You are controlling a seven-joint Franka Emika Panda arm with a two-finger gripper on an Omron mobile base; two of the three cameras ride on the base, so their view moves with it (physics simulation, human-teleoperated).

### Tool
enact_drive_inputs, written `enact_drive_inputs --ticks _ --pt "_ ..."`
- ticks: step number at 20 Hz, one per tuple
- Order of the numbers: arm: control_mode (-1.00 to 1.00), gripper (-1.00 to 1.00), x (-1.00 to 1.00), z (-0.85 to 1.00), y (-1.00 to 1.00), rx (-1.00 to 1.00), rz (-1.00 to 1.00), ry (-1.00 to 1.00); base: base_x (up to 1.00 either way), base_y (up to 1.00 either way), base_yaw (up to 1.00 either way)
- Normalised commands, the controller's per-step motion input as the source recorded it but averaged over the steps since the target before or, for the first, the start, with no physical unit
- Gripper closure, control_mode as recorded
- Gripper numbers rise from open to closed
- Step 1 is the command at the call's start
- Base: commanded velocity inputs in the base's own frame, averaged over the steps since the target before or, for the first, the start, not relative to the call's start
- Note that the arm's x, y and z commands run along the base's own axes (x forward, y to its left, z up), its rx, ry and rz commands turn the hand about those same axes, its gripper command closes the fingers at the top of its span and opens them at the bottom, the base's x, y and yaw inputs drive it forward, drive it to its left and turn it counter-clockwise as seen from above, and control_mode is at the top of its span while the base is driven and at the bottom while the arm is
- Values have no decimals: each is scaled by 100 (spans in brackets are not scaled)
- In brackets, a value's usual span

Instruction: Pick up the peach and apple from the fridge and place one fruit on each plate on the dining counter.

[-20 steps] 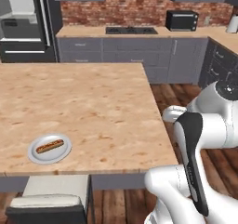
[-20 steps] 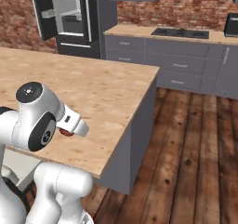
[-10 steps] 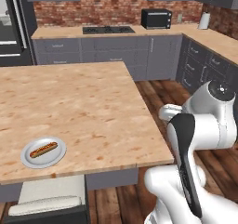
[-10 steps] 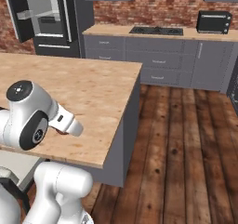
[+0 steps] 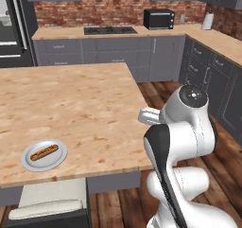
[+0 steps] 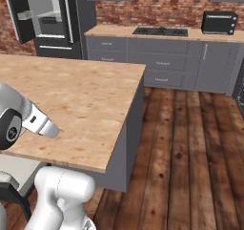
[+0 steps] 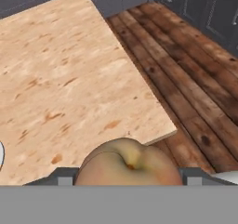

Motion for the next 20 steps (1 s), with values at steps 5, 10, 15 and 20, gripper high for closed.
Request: enact_drive_inputs --ticks 5,10,15,20 --pt "-100 100 0 -18 65 6 26 1 0 0 0" --pt "-100 100 2 -19 97 7 24 1 0 0 0" --pt "-100 100 13 -21 94 1 21 0 0 0 0" --pt "-100 100 41 -25 75 1 14 6 0 0 0"
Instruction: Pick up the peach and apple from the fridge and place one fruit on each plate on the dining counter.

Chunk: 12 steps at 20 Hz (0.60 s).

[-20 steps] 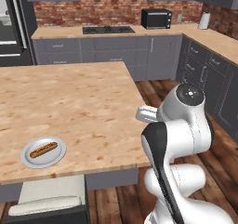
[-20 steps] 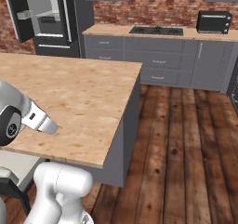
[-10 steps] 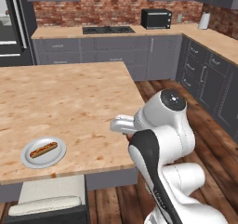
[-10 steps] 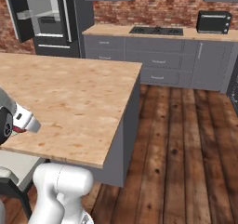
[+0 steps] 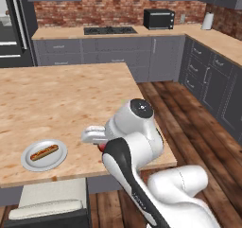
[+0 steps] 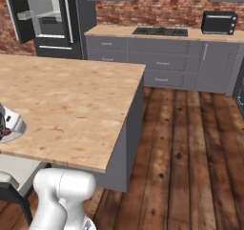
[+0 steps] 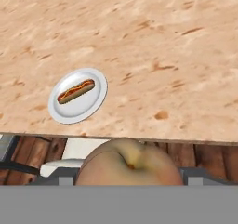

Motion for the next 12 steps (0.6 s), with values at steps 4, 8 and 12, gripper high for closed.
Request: enact_drive_inputs --ticks 4,8,12 --pt "-100 100 44 -26 64 0 11 10 0 0 0" --pt "-100 100 32 -31 69 0 7 8 0 0 0" --pt "-100 100 34 -35 59 0 0 0 0 0 0"
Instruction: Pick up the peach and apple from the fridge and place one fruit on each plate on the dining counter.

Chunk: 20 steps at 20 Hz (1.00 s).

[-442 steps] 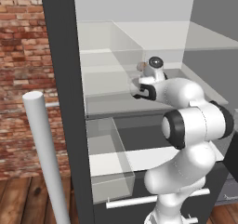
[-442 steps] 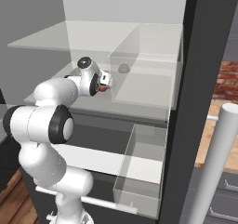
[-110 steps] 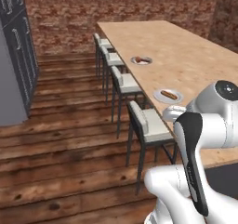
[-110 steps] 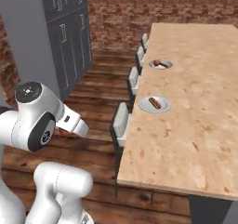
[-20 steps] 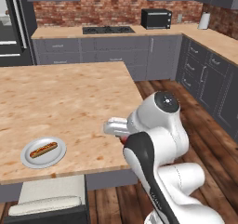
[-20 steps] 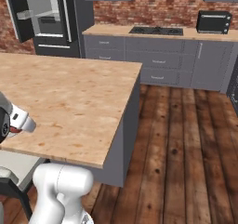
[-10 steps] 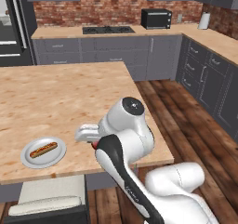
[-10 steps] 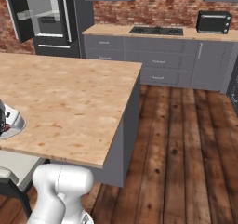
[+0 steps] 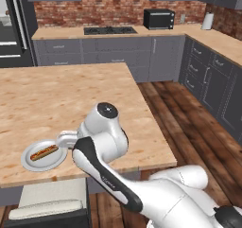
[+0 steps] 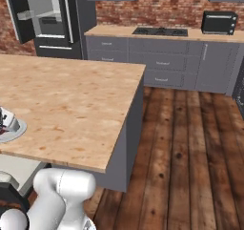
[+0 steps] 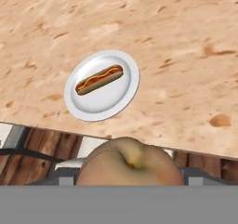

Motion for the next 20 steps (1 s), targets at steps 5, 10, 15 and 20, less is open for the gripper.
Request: enact_drive_inputs --ticks 5,10,15,20 --pt "-100 100 48 -41 46 0 0 0 0 0 0" --pt "-100 100 43 -40 44 -1 3 4 0 0 0" --pt "-100 100 41 -32 48 -2 3 2 0 0 0" --pt "-100 100 40 -25 39 -3 3 3 0 0 0"
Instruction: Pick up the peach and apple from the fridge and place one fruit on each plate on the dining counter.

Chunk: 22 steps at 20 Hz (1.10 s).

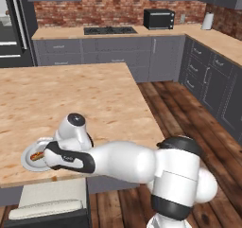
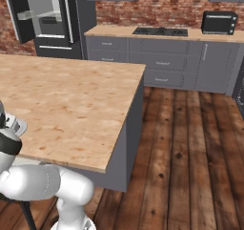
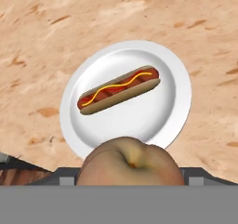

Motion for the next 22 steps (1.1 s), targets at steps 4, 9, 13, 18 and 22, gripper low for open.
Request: enact_drive_inputs --ticks 4,9,13,18,22 --pt "-100 100 27 -35 39 -5 3 5 0 0 0" --pt "-100 100 26 -32 34 -3 3 3 0 0 0" --pt "-100 100 21 -33 16 0 3 3 0 0 0" --pt "-100 100 14 -30 4 0 3 2 0 0 0" --pt "-100 100 1 -25 2 0 2 0 0 0 0"
